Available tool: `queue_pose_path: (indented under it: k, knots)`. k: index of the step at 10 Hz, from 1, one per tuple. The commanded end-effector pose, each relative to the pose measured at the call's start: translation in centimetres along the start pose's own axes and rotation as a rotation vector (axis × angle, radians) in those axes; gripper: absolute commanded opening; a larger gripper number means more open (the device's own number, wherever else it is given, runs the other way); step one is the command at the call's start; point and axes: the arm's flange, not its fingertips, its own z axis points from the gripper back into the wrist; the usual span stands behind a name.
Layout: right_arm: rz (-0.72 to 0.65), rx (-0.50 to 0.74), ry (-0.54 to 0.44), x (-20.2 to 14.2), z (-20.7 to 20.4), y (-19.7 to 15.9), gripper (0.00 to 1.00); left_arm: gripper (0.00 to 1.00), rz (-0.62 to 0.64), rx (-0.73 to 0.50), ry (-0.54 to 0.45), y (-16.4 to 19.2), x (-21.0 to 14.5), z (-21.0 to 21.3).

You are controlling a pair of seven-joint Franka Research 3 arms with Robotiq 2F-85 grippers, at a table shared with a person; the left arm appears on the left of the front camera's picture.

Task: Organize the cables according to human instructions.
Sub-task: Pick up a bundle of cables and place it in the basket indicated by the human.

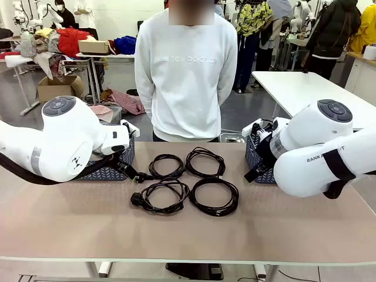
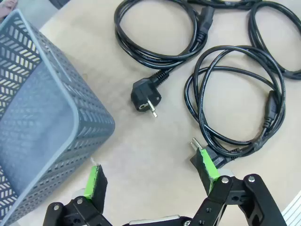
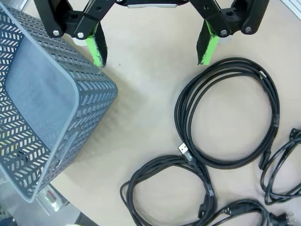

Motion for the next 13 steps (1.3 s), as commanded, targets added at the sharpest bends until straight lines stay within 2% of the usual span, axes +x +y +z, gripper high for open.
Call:
queue_pose_path:
  k: [1, 13]
  knots:
    - [0.000, 0.000, 0.000, 0.00, 0.00, 0.00, 1.00, 1.00, 0.000, 0.000, 0.000, 0.00, 0.00, 0.01]
    - [0.000, 0.000, 0.000, 0.00, 0.00, 0.00, 1.00, 1.00, 0.000, 0.000, 0.000, 0.00, 0.00, 0.01]
